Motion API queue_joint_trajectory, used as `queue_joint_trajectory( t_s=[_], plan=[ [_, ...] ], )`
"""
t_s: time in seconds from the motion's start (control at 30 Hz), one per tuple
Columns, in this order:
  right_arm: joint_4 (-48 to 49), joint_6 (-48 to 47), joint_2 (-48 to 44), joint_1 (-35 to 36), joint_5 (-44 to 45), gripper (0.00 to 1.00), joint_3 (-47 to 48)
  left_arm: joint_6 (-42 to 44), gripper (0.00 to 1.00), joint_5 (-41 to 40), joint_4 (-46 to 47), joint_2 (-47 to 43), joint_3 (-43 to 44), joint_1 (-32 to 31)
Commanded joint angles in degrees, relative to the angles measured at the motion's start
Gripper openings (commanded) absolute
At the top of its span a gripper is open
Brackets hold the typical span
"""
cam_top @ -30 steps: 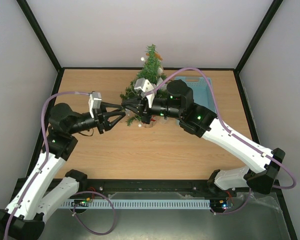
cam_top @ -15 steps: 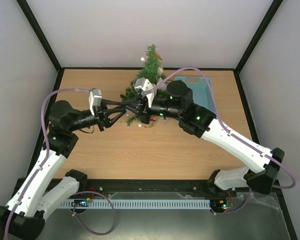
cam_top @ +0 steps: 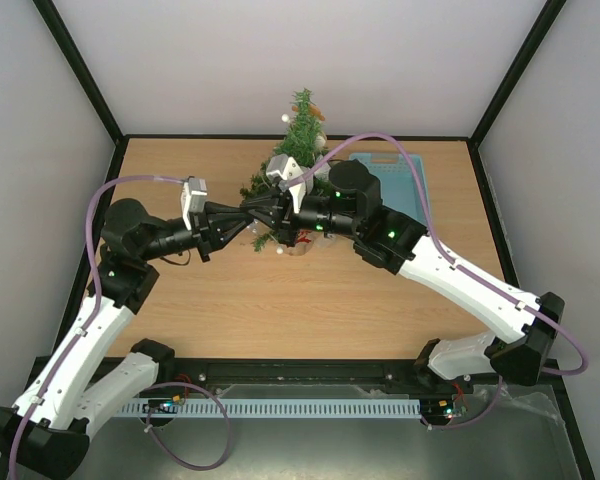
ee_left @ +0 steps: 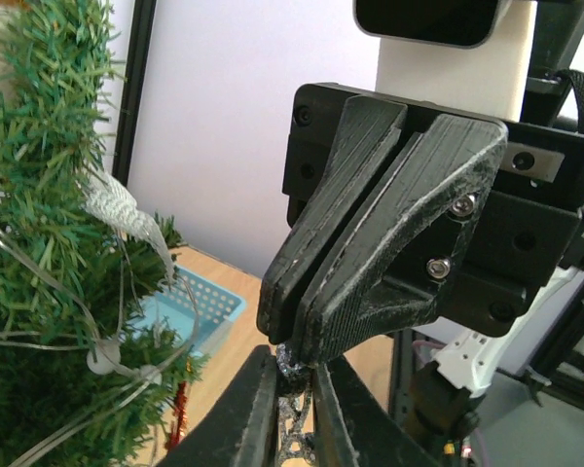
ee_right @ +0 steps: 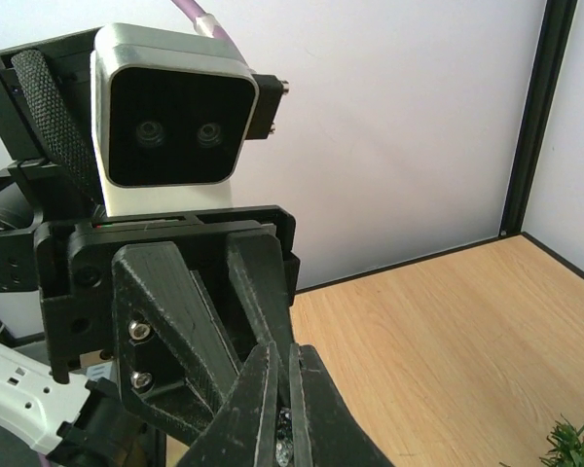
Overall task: Decorate the small christmas tree
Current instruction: Place the decoration item on the Christmas tree.
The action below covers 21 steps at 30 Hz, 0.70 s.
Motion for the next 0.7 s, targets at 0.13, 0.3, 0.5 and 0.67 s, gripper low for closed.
queue_joint_trajectory(
  t_s=[0.13,0.3,0.5,0.67],
  plan=[
    [1.95,0.86,0.35,0.4,-0.11,0.02,-0.81,2.26,0.03,-0.17,1.38,0.23,0.59,-0.16],
    [2.33,1.69,-0.38,0.36,3.07,0.16,-1.37,3.54,0.02,-2.75,0.74,-0.19,-0.23,-0.16],
    [5.75,4.04,-5.85,0.35,16.4,0.44,-4.75,4.53,0.02,-9.76,0.91,-0.84,-1.01,-0.09],
    [12.34,6.33,-13.82,0.32,22.2,0.62,-11.17,3.6,0.02,-15.89,3.11,0.26,-0.78,0.01]
  ],
)
